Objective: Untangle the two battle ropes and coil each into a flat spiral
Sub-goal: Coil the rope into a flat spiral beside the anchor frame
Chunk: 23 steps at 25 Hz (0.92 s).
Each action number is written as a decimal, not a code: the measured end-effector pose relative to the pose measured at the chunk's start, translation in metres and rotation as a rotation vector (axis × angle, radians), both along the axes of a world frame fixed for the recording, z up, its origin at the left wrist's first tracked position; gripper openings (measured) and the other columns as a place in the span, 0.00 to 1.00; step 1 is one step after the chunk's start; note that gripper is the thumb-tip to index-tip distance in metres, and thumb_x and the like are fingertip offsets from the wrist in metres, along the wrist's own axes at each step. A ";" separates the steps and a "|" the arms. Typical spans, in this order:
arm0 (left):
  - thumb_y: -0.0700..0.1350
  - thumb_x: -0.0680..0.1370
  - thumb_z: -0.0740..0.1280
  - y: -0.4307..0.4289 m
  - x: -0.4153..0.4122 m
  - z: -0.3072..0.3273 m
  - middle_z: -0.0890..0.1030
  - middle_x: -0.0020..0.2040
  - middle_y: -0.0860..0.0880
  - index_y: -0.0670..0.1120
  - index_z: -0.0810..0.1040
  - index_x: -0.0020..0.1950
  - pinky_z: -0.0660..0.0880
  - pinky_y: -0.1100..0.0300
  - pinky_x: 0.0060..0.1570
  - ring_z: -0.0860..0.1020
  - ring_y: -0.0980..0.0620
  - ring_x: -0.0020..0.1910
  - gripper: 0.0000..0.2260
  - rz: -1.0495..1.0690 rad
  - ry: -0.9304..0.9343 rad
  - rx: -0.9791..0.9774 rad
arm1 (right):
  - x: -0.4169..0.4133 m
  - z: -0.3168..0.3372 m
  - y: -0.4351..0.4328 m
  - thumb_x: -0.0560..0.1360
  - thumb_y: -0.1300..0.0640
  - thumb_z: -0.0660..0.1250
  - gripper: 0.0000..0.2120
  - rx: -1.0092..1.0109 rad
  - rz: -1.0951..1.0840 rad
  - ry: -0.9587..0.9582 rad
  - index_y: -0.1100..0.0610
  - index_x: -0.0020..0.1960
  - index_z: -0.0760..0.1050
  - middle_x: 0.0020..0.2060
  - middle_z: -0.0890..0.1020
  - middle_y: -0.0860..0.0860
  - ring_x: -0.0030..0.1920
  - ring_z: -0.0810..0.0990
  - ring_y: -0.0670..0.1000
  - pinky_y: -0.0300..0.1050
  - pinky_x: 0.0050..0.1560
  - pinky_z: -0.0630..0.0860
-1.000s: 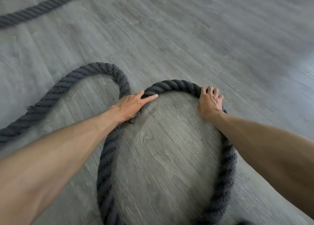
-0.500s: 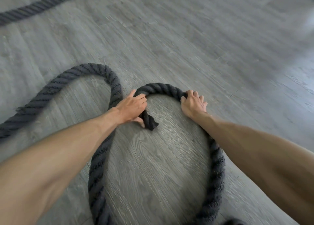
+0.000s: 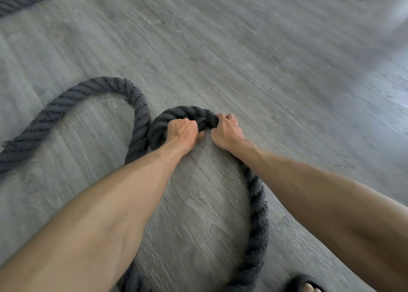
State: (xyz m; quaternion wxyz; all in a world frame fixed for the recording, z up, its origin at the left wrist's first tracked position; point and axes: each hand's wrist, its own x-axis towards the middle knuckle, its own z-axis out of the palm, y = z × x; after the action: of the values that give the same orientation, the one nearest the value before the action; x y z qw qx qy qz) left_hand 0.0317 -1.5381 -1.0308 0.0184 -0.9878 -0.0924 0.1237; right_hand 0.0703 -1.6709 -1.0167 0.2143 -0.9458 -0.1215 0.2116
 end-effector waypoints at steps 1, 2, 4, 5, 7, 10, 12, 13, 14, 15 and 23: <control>0.61 0.81 0.58 -0.001 0.000 -0.001 0.83 0.51 0.45 0.44 0.81 0.52 0.69 0.56 0.43 0.81 0.44 0.52 0.22 0.062 0.006 -0.056 | 0.001 0.000 0.005 0.77 0.54 0.61 0.27 -0.012 0.023 0.007 0.56 0.75 0.65 0.69 0.67 0.59 0.71 0.65 0.62 0.62 0.71 0.65; 0.61 0.81 0.58 -0.001 0.003 -0.001 0.83 0.55 0.44 0.44 0.81 0.56 0.69 0.55 0.45 0.80 0.43 0.56 0.22 0.134 0.025 -0.110 | 0.002 0.000 0.008 0.77 0.51 0.62 0.29 -0.030 0.045 0.008 0.55 0.77 0.62 0.71 0.66 0.59 0.72 0.64 0.63 0.64 0.71 0.64; 0.60 0.82 0.57 0.001 0.012 0.002 0.79 0.63 0.43 0.44 0.77 0.65 0.71 0.53 0.55 0.77 0.43 0.64 0.24 0.300 0.108 -0.226 | 0.002 -0.003 0.011 0.77 0.47 0.64 0.35 -0.080 0.060 -0.009 0.55 0.79 0.57 0.73 0.64 0.59 0.73 0.62 0.64 0.66 0.70 0.64; 0.60 0.82 0.55 0.002 0.017 0.004 0.79 0.64 0.42 0.43 0.75 0.68 0.72 0.53 0.58 0.77 0.43 0.63 0.25 0.407 0.171 -0.295 | 0.002 -0.005 0.008 0.76 0.44 0.66 0.38 -0.113 0.053 -0.012 0.56 0.79 0.54 0.74 0.63 0.60 0.74 0.62 0.64 0.67 0.70 0.64; 0.60 0.83 0.51 0.005 0.024 0.012 0.84 0.52 0.37 0.36 0.78 0.60 0.76 0.52 0.54 0.82 0.42 0.52 0.30 0.653 0.347 -0.529 | 0.001 -0.008 -0.001 0.74 0.38 0.67 0.46 -0.193 0.042 0.009 0.57 0.81 0.48 0.75 0.60 0.61 0.75 0.60 0.65 0.68 0.70 0.64; 0.57 0.84 0.48 0.007 0.028 0.024 0.84 0.50 0.34 0.28 0.77 0.46 0.80 0.49 0.52 0.83 0.40 0.46 0.33 0.885 0.478 -0.887 | 0.004 -0.006 -0.011 0.70 0.27 0.66 0.57 -0.261 0.016 0.091 0.55 0.82 0.40 0.78 0.56 0.63 0.77 0.57 0.65 0.68 0.72 0.62; 0.54 0.85 0.50 0.005 0.030 0.026 0.83 0.49 0.34 0.32 0.74 0.44 0.80 0.47 0.51 0.83 0.40 0.45 0.28 0.936 0.407 -0.949 | 0.003 -0.003 -0.009 0.64 0.22 0.67 0.65 -0.297 0.032 0.120 0.54 0.82 0.36 0.79 0.53 0.64 0.78 0.55 0.65 0.70 0.72 0.61; 0.55 0.84 0.52 0.005 0.031 0.025 0.83 0.47 0.34 0.33 0.73 0.44 0.81 0.47 0.51 0.84 0.39 0.45 0.26 0.955 0.376 -0.973 | 0.002 -0.003 -0.007 0.62 0.22 0.69 0.68 -0.316 0.045 0.118 0.55 0.81 0.34 0.79 0.52 0.65 0.78 0.54 0.65 0.71 0.72 0.61; 0.57 0.84 0.53 0.005 0.031 0.023 0.83 0.45 0.34 0.34 0.72 0.44 0.81 0.46 0.52 0.84 0.39 0.47 0.26 0.960 0.364 -0.988 | 0.002 -0.003 -0.005 0.61 0.23 0.71 0.69 -0.319 0.048 0.116 0.56 0.81 0.34 0.79 0.52 0.65 0.78 0.54 0.65 0.71 0.71 0.61; 0.59 0.83 0.55 0.006 0.030 0.021 0.84 0.45 0.34 0.34 0.72 0.44 0.81 0.46 0.52 0.84 0.39 0.47 0.28 0.952 0.366 -0.989 | 0.002 -0.003 -0.001 0.62 0.25 0.73 0.69 -0.307 0.047 0.113 0.57 0.81 0.35 0.78 0.54 0.65 0.78 0.55 0.65 0.71 0.71 0.61; 0.66 0.81 0.52 0.007 0.022 0.020 0.85 0.37 0.37 0.33 0.77 0.46 0.83 0.47 0.46 0.85 0.41 0.38 0.35 0.935 0.290 -0.882 | 0.000 0.001 0.020 0.73 0.50 0.75 0.47 -0.214 0.062 0.090 0.56 0.80 0.49 0.74 0.62 0.62 0.74 0.61 0.64 0.67 0.70 0.62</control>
State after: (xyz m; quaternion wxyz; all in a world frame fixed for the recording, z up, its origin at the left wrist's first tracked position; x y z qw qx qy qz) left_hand 0.0536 -1.5308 -1.0107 -0.4317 -0.7317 -0.4492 0.2766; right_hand 0.0703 -1.6505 -1.0162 0.1107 -0.9486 -0.1179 0.2720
